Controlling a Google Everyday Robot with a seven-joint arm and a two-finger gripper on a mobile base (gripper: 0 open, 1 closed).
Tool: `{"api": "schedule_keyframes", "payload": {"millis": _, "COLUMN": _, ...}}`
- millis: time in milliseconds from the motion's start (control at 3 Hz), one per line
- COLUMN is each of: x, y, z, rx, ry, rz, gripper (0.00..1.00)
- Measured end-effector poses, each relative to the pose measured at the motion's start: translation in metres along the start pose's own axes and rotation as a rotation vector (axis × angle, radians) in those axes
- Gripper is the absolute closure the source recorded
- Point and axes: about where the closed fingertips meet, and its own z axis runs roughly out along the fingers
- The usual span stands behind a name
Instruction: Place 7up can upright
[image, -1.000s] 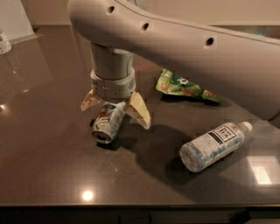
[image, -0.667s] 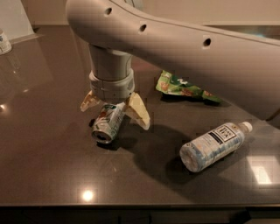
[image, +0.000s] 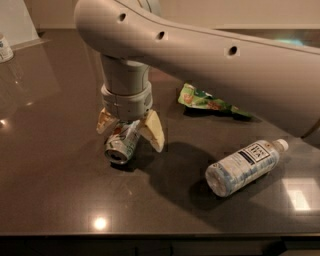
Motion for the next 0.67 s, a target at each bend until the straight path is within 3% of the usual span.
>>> {"api": "schedule_keyframes", "payload": {"millis": 667, "x": -0.0016, "y": -0.0016, "z": -0.0004, "rx": -0.001, "ry": -0.006, "rz": 0.006, "gripper": 0.65}}
